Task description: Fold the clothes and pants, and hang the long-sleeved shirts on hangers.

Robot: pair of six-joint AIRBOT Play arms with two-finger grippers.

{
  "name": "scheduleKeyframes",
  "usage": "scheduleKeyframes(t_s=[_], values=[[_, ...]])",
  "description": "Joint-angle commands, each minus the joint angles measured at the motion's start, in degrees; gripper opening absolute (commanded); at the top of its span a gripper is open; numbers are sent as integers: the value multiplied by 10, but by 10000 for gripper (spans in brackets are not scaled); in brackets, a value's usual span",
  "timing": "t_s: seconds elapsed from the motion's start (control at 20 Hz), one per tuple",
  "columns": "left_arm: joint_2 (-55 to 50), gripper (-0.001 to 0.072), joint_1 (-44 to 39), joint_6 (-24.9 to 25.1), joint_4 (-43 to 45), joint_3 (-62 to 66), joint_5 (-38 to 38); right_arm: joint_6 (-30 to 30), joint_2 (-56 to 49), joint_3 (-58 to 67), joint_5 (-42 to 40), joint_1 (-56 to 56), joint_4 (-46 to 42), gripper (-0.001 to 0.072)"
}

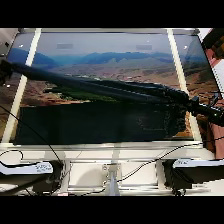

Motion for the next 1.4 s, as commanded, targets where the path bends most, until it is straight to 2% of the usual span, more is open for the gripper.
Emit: scheduleKeyframes(t_s=[0.0,0.05,0.1,0.2,0.25,0.45,0.8,0.95,1.25,1.35], values=[[4,14,-10,138,-16,41,-34,0,0,0,-5,0,0,36],[1,13,-7,170,31,35,-94,0,0,0,-5,0,0,36],[-4,13,-5,162,96,19,-134,0,0,0,-3,0,0,36],[-14,14,4,134,171,-40,-157,0,0,0,2,0,-1,36],[-20,14,10,133,176,-73,-156,0,0,0,2,0,-1,36],[-34,14,38,131,176,-155,-157,0,0,0,15,0,-21,36],[-33,14,77,128,176,-159,-207,0,0,0,16,0,-35,36],[-33,14,84,128,172,-154,-193,0,0,2,-14,0,-34,36],[-33,15,88,128,77,-144,-106,1,0,2,-43,0,-30,36],[-33,15,88,128,68,-144,-101,1,0,2,-44,0,-30,36]])
